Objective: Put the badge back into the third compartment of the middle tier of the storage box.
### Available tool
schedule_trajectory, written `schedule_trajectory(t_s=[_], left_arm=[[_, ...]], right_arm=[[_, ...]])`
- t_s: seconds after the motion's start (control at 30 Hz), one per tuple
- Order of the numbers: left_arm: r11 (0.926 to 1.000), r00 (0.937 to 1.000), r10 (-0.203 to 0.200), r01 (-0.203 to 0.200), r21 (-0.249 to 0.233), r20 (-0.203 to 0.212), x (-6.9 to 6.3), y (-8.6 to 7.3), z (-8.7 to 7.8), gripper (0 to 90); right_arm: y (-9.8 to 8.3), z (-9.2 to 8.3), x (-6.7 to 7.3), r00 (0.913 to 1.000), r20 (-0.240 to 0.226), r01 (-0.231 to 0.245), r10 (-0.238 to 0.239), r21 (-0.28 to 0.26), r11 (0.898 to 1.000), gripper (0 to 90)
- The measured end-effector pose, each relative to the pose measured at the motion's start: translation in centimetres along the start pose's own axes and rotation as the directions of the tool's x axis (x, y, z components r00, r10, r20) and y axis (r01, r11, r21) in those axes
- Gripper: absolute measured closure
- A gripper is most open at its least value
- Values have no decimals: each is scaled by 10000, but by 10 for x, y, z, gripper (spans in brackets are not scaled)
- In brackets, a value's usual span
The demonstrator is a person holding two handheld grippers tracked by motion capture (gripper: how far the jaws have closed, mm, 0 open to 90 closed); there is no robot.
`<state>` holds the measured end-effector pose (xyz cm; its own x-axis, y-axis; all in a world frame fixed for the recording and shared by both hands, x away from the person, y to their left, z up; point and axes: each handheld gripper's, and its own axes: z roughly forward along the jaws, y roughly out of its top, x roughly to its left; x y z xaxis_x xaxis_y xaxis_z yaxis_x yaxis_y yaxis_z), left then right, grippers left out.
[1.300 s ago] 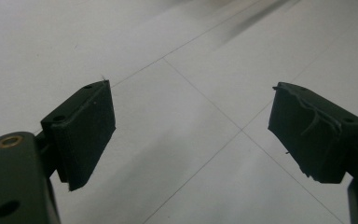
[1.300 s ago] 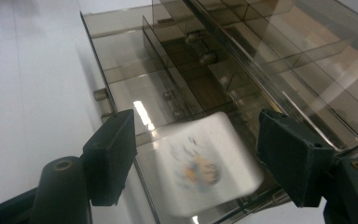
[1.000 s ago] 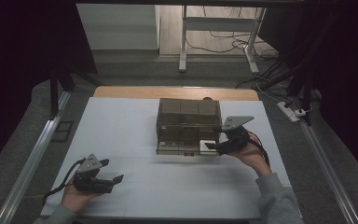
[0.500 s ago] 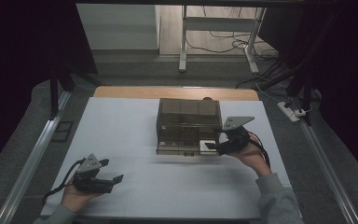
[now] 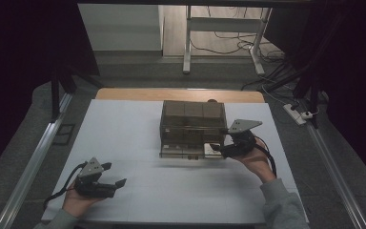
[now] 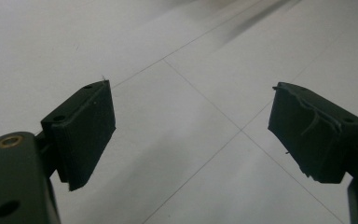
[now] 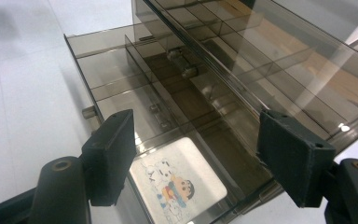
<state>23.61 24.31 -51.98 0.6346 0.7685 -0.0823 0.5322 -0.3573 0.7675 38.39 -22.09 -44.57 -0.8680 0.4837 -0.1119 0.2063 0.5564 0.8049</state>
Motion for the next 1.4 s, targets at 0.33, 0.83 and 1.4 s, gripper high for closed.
schedule_trajectory(t_s=[0.33,0.83,1.4], left_arm=[[10000,10000,7,-7,-18,27,0,0,0,142],[10000,10000,52,-52,7,4,-1,0,0,143],[9998,9998,188,-188,116,4,-1,-1,2,145]], right_arm=[[-8,-9,5,9982,536,-245,257,-225,9994,263],[-32,-32,20,9851,1426,-865,957,-695,9938,248],[-59,-48,33,9717,1863,-1316,1453,-836,9878,241]])
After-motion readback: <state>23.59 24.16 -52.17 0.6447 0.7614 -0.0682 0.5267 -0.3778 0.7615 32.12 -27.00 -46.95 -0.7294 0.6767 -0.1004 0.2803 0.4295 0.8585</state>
